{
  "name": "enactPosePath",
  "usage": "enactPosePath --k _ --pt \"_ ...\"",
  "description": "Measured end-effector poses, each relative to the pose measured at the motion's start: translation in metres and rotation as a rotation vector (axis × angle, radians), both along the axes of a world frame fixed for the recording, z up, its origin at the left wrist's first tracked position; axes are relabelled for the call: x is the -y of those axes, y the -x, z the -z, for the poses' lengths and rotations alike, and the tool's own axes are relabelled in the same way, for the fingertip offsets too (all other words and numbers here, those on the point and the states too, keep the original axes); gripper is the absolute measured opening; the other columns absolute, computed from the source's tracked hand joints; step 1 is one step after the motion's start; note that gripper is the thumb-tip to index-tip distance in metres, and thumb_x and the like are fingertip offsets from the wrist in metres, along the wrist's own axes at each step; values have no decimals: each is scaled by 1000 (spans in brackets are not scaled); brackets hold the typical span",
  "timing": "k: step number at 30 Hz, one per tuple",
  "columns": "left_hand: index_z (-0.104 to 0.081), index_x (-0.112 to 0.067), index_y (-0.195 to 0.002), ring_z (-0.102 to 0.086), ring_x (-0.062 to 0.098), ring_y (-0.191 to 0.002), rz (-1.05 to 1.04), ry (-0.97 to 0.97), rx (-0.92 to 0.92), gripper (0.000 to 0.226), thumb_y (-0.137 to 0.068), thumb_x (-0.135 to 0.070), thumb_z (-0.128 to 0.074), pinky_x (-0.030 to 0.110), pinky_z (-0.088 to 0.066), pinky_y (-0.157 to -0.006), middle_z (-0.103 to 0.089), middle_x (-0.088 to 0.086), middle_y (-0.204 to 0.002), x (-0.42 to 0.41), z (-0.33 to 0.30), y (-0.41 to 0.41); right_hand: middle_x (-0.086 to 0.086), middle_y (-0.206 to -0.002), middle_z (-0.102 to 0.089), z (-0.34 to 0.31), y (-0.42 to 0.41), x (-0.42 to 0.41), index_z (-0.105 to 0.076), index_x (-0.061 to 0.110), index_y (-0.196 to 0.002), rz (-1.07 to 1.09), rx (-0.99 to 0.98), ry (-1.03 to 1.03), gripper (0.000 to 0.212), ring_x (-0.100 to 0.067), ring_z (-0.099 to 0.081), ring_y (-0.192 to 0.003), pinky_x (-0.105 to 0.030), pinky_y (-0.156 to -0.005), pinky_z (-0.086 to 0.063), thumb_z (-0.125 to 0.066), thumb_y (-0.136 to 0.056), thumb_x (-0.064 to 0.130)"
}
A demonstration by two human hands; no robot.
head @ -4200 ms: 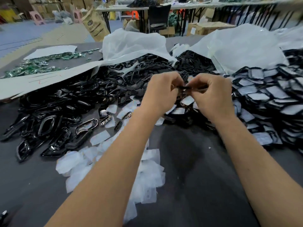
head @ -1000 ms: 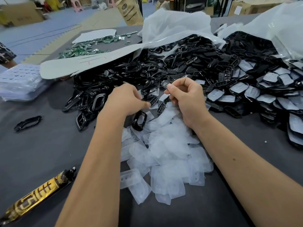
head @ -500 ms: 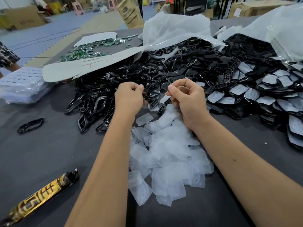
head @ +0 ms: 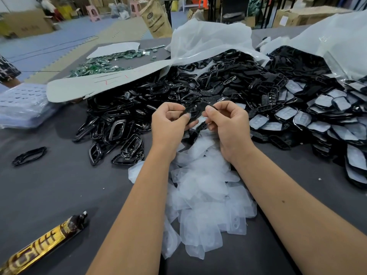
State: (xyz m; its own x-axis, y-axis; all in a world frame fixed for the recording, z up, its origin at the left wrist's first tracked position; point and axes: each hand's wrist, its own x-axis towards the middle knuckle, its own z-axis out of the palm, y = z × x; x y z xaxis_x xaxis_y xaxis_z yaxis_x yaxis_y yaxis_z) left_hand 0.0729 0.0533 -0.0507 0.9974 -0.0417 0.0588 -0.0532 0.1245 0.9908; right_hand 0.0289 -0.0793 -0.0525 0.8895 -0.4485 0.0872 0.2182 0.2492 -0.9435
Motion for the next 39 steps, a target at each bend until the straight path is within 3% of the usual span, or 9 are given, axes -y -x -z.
enactPosePath --k 5,8,9,13,19,22,29,33,39 --pt "-71 -22 -110 -74 12 -63 217 -168 116 35 -93 9 -65 21 -56 -60 -72 -5 -70 2 -2 3 -13 -80 -73 -5 3 0 -59 7 -88 -38 12 -78 15 -15 -62 -62 -22 -51 -51 -64 -97 -4" --pt "-72 -27 -115 -66 14 -67 208 -272 158 40 -91 5 -69 36 -57 -67 -67 -5 -70 2 -2 2 -13 -81 -73 -6 4 0 -58 10 -84 -54 6 -107 19 -14 -61 -61 -23 -52 -50 -64 -97 -3" --pt "-72 -26 -116 -65 17 -70 209 -261 153 39 -91 5 -69 41 -58 -70 -66 -1 -72 1 -2 3 -14 -83 -72 -7 4 1 -57 11 -83 -55 0 -129 21 -14 -62 -62 -23 -52 -50 -63 -98 -3" --pt "-70 -18 -114 -73 13 -64 215 -200 140 33 -91 6 -68 24 -56 -60 -72 -4 -68 -1 -2 5 -16 -90 -65 -8 3 4 -49 14 -80 -16 10 -225 27 -20 -73 -73 -22 -52 -48 -55 -98 -6" --pt "-64 -17 -111 -76 38 -82 187 -85 114 31 -91 7 -69 37 -62 -64 -69 18 -90 -2 -3 5 -24 -99 -72 -8 3 3 -49 13 -90 -33 18 -252 22 -20 -73 -67 -21 -51 -49 -56 -99 -5" --pt "-60 -14 -109 -76 27 -73 175 -57 109 30 -91 8 -69 36 -62 -63 -66 16 -86 -2 -3 6 -25 -99 -69 -9 3 3 -50 13 -90 -46 17 -252 21 -20 -73 -67 -21 -51 -49 -57 -99 -4" --pt "-59 -9 -99 -75 24 -72 65 7 59 9 -97 -1 -62 32 -60 -62 -76 11 -78 1 -2 5 -1 -67 -64 -11 6 3 -57 14 -76 -63 9 -244 28 -15 -64 -65 -20 -54 -47 -66 -95 -4" --pt "-58 -15 -92 -72 22 -64 -17 -11 33 12 -95 -6 -66 34 -56 -56 -79 9 -83 -1 0 3 -3 -69 -61 -13 7 3 -54 14 -75 -58 8 -273 31 -17 -68 -67 -21 -53 -46 -64 -94 -8" --pt "-56 -14 -83 -79 29 -78 -20 70 -4 19 -92 -1 -66 31 -55 -49 -78 7 -82 -4 0 2 -11 -77 -60 -11 7 5 -46 13 -71 -46 4 -268 34 -19 -68 -68 -22 -53 -44 -56 -94 -11"
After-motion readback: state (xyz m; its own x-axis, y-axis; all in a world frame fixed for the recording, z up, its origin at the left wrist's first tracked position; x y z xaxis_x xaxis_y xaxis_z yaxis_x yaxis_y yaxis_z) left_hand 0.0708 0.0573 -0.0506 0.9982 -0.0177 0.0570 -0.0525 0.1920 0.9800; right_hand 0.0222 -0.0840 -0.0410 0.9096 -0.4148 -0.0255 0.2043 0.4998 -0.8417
